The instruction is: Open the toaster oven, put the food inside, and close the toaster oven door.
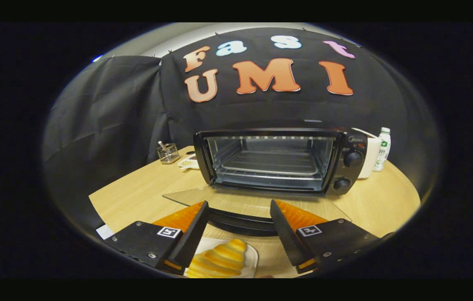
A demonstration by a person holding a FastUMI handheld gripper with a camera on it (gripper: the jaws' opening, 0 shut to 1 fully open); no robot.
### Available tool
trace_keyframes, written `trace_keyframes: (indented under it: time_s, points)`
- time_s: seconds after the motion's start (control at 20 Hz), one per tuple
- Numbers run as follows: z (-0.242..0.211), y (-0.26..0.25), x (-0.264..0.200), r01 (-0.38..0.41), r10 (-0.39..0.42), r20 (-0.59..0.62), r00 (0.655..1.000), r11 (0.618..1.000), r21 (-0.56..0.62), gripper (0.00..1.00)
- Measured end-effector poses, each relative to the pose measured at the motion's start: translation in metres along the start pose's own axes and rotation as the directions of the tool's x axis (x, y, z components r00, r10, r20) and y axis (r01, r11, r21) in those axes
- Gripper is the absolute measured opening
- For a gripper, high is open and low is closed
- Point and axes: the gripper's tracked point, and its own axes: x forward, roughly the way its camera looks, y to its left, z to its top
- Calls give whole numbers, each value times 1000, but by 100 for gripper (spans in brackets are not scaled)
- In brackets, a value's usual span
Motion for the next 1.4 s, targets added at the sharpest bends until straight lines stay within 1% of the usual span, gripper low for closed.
trace_keyframes:
  time_s: [0.25, 0.35, 0.4, 0.65, 0.75, 0.85, 1.05, 1.2, 1.3, 1.35, 1.4]
  points:
    - [-27, 0, -5, -5, 5, -32, 999, 1000, 18, 86]
    - [-37, -6, 0, 29, -28, -58, 998, 1000, 12, 86]
    - [-32, -8, 1, 39, -39, -28, 999, 999, 7, 86]
    - [-34, -11, 2, 51, -51, -36, 998, 999, 8, 85]
    - [-36, -13, 3, 49, -48, -43, 998, 999, 20, 80]
    - [-35, -13, 3, 45, -44, -43, 998, 999, 30, 77]
    - [-30, -15, -1, 46, -43, -56, 998, 998, 50, 74]
    - [-29, -20, -5, 70, -68, -53, 996, 997, 44, 76]
    - [-30, -21, -11, 86, -84, -58, 995, 996, 31, 80]
    - [-30, -20, -13, 83, -81, -62, 995, 996, 22, 85]
    - [-30, -20, -15, 85, -84, -63, 994, 996, 21, 86]
